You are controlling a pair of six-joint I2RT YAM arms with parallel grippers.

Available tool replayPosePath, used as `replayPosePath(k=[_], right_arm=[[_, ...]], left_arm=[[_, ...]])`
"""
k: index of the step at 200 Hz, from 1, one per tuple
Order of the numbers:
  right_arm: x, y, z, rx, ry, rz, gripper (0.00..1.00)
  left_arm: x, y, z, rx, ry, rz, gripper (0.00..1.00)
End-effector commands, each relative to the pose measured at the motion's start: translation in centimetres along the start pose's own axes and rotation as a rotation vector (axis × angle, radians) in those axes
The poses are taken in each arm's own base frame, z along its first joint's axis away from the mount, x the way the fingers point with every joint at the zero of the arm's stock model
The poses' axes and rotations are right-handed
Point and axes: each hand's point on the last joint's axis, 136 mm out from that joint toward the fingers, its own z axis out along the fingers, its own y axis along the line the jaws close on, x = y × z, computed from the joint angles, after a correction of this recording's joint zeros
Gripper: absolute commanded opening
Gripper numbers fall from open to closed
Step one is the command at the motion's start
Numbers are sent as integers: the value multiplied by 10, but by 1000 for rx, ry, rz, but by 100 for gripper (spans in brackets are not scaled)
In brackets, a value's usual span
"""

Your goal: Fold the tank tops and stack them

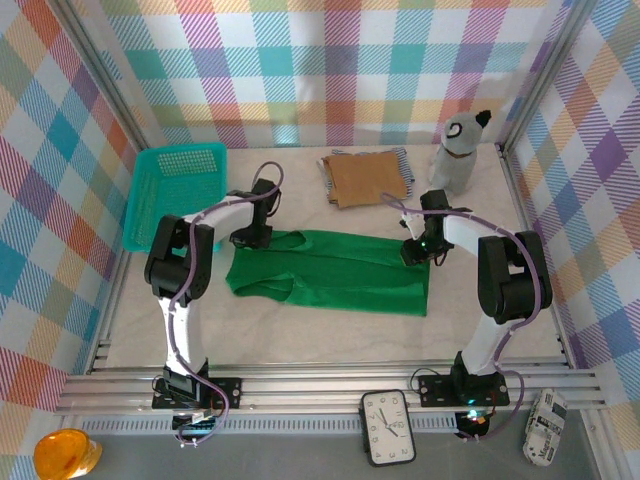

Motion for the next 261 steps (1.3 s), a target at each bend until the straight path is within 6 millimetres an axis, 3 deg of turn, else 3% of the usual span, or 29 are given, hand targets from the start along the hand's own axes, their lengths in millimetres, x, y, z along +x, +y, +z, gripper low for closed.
replayPosePath(k=[1, 36, 57, 101, 132, 173, 202, 236, 261], right_arm=[[34, -5, 17, 5, 130, 21, 43], [20, 7, 1, -53, 40, 22, 46], [9, 12, -17, -69, -37, 46, 50], [-4, -7, -50, -45, -162, 177, 61], [-10, -13, -46, -62, -145, 198, 62], [-26, -18, -28, -90, -89, 166, 57], [-26, -18, -15, -95, -36, 143, 55], [-11, -13, 4, -96, 72, 115, 52], [-1, -10, 9, -96, 99, 103, 47]], left_arm=[[14, 22, 18, -132, 86, 29, 0], [5, 8, 12, -45, 72, 22, 4], [1, 9, 0, -24, 57, 10, 17], [-14, 2, -61, 135, -45, -62, 43], [-11, -26, -106, 286, -98, -69, 51], [8, -125, -166, 540, -217, 41, 58], [37, -212, -200, 751, -248, 133, 64], [74, -301, -224, 827, -284, 317, 64], [96, -349, -227, 842, -300, 426, 64]])
